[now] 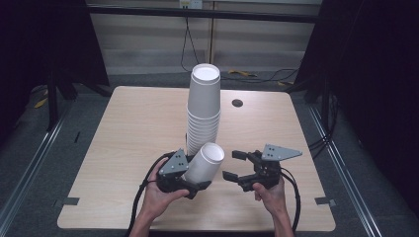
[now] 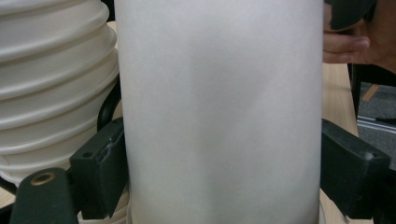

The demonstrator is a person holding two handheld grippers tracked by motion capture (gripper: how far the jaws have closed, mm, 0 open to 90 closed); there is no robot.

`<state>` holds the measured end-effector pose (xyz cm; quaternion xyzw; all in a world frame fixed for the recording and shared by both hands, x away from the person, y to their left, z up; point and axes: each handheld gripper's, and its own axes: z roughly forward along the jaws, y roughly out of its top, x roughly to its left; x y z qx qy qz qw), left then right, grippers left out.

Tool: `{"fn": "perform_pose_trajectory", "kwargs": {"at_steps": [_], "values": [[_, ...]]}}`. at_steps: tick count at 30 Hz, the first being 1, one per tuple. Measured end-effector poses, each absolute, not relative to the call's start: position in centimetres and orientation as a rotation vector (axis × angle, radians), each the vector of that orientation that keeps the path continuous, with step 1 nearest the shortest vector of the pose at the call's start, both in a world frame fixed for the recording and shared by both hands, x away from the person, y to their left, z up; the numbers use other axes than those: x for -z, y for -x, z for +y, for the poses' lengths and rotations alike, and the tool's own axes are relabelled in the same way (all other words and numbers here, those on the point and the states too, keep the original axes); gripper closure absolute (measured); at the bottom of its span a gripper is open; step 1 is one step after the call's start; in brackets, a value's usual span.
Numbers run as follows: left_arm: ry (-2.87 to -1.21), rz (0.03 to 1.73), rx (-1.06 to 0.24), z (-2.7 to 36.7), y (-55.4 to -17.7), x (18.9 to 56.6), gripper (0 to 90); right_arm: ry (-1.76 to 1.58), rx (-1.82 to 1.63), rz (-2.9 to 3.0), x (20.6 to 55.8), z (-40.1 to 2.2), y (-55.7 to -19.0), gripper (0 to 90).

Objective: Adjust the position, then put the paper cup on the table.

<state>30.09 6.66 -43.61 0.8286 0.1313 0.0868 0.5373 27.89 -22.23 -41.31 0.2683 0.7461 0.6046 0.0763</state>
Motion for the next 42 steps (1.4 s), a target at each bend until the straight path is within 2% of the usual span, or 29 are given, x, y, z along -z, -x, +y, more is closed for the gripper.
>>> {"fn": "perform_pose_trajectory", "kwargs": {"at_steps": [22, 38, 42], "values": [[-2.127, 0.33, -0.206, 6.9, -31.1, 43.6, 14.3, -0.84, -1.51, 2.427, 41.5, -22.4, -28.4, 17.8], [-2.222, 0.283, -0.21, 6.1, -31.4, 43.2, 14.6, -0.765, -1.452, 2.518, 41.3, -21.8, -28.5, 16.3], [-2.292, 0.258, -0.217, 5.8, -31.2, 43.6, 14.7, -0.739, -1.441, 2.538, 41.3, -21.5, -28.3, 18.3]]}}
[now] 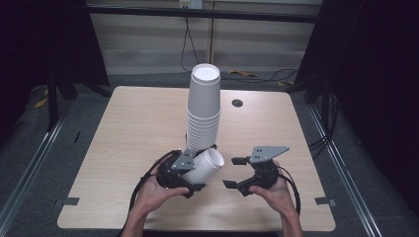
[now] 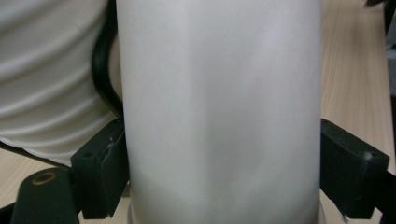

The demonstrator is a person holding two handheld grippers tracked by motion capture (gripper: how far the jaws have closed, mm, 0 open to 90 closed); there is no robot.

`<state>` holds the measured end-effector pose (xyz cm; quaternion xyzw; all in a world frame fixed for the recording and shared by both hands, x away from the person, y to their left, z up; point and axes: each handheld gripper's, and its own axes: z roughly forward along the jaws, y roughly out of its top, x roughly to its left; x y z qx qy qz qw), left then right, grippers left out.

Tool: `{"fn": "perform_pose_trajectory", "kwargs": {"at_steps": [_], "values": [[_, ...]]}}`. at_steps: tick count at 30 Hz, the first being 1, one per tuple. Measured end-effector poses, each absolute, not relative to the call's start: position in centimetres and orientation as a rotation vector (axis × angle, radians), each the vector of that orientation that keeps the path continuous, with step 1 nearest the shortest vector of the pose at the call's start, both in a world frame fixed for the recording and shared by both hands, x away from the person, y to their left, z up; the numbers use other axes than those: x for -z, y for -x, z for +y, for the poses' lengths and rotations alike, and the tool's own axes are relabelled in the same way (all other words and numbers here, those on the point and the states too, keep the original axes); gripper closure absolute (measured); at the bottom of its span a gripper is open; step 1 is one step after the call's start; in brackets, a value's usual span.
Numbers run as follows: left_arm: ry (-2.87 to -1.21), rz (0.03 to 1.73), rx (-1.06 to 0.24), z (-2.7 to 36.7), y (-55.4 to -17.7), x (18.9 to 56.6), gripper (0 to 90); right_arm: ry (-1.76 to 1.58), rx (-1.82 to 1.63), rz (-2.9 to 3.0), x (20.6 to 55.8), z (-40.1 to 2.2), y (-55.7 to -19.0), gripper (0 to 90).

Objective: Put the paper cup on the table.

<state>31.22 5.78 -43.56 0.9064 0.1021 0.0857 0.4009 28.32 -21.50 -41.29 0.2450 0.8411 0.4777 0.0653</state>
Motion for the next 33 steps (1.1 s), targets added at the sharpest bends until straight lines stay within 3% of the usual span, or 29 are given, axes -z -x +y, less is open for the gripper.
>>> {"fn": "perform_pose_trajectory", "kwargs": {"at_steps": [17, 33], "values": [[-2.466, 0.104, -0.24, 4.0, -30.6, 42.7, 14.7, -0.646, -1.222, 2.684, 41.4, -20.1, -28.6, 18.5], [-2.547, 0.058, -0.232, 2.8, -30.7, 42.4, 14.7, -0.574, -1.109, 2.835, 41.0, -19.1, -30.0, 19.4]]}}
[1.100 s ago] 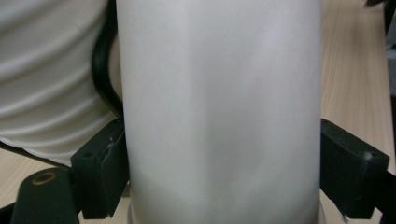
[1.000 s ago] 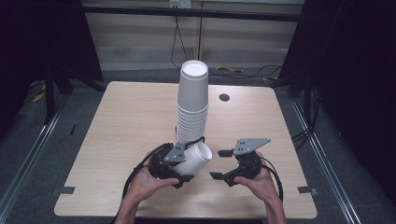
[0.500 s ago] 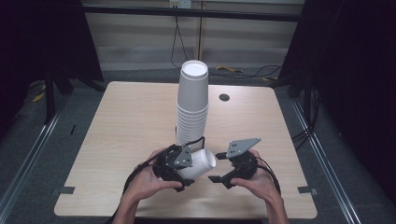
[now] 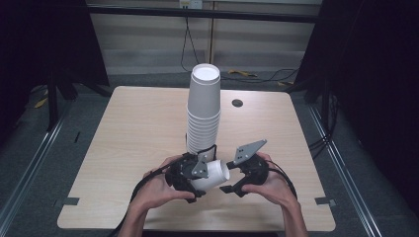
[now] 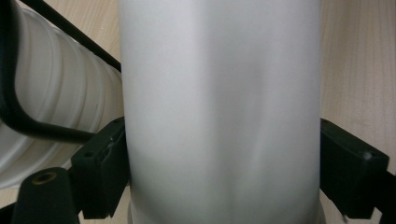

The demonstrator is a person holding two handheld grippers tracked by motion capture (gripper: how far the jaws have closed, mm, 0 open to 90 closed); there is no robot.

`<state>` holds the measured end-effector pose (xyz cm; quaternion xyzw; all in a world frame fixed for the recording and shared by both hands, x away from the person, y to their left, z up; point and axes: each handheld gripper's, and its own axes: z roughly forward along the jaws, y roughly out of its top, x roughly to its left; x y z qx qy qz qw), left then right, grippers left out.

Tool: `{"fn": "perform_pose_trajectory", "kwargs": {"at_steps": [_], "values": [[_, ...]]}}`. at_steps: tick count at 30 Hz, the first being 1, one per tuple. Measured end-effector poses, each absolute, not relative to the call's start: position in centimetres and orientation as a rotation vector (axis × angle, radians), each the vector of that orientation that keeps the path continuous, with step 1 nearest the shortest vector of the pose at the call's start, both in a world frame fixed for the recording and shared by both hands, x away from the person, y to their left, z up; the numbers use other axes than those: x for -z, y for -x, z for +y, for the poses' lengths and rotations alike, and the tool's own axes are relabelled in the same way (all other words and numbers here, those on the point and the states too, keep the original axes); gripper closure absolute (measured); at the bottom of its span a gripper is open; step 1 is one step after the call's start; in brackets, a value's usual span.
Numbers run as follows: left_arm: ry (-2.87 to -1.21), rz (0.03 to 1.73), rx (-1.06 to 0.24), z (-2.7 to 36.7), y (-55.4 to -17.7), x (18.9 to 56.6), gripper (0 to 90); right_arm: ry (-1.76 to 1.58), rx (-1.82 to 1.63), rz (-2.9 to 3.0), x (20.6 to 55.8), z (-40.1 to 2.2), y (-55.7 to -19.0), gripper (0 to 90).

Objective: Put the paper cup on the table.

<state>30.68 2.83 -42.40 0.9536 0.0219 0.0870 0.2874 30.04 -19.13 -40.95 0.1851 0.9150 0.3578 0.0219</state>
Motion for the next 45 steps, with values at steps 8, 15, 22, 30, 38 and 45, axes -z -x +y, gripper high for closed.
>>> {"fn": "perform_pose_trajectory", "kwargs": {"at_steps": [8, 15, 22, 30, 38, 45], "values": [[-2.576, 0.041, -0.218, 2.1, -30.5, 42.7, 14.8, -0.594, -1.039, 2.928, 41.2, -18.5, -31.1, 13.4], [-2.586, 0.03, -0.206, 1.7, -30.2, 43.1, 14.8, -0.528, -1.018, 2.978, 41.3, -18.0, -31.2, 14.5], [-2.635, -0.063, -0.204, 1.3, -30.2, 43.1, 14.8, -0.486, -1.004, 3.023, 41.4, -17.2, -31.4, 16.6], [-2.654, -0.11, -0.209, 1.3, -30.2, 42.8, 14.7, -0.471, -0.988, 3.05, 41.6, -16.8, -31.6, 18.1], [-2.589, -0.027, -0.175, 1.1, -29.8, 43.3, 14.6, -0.463, -0.965, 3.065, 41.6, -16.8, -31.6, 18.9], [-2.584, -0.045, -0.157, 1.2, -29.8, 43.6, 14.5, -0.457, -0.974, 3.065, 41.6, -16.8, -31.6, 21.7]]}}
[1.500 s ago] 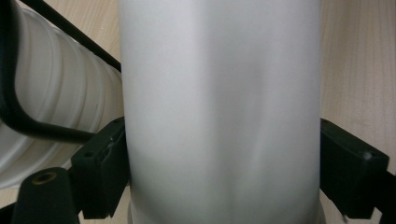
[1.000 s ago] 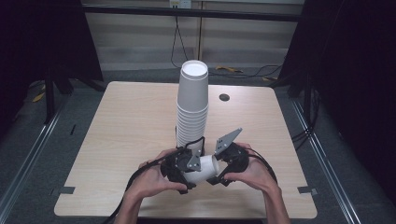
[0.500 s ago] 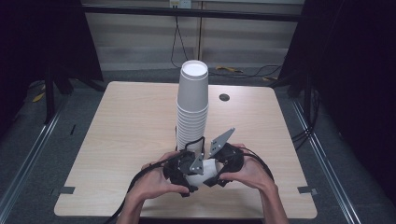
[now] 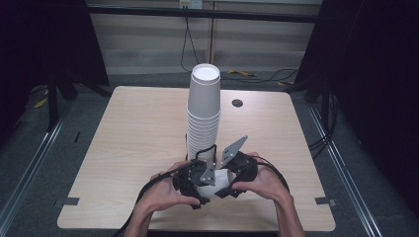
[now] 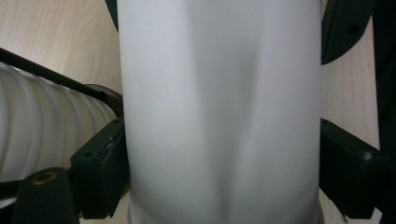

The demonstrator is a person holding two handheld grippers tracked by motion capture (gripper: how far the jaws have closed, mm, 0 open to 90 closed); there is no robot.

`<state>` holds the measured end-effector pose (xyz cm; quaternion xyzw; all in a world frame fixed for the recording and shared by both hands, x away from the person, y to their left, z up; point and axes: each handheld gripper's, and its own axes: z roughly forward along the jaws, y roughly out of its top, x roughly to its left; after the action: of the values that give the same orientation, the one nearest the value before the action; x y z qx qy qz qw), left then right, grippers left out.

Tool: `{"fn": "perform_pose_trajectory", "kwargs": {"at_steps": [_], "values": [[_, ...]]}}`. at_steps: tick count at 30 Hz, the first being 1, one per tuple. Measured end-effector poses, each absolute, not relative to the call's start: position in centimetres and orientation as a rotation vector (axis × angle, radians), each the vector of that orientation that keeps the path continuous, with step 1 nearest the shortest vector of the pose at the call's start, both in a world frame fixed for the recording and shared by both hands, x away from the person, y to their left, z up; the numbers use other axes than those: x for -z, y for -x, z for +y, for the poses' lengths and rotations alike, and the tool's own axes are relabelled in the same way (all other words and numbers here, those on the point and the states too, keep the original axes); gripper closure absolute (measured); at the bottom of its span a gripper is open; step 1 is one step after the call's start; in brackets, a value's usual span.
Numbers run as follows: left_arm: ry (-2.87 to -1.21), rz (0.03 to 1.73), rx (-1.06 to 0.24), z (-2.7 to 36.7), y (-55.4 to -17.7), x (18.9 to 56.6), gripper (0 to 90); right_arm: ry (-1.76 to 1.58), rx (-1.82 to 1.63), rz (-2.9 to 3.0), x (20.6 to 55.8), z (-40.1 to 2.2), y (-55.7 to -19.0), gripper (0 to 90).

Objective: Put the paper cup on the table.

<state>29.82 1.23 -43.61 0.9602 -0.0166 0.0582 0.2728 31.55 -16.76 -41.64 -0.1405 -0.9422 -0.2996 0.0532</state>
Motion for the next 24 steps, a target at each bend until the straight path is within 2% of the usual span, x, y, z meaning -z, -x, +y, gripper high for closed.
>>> {"fn": "perform_pose_trajectory", "kwargs": {"at_steps": [14, 24], "values": [[-2.488, -0.023, -0.107, 2.3, -30.4, 43.4, 12.8, 0.437, 0.94, -2.841, 41.5, -17.1, -31.5, 23.2], [-2.431, -0.016, -0.152, 3.1, -30.7, 43.0, 13.7, 0.434, 0.98, -2.862, 41.2, -17.1, -31.4, 23.6]]}}
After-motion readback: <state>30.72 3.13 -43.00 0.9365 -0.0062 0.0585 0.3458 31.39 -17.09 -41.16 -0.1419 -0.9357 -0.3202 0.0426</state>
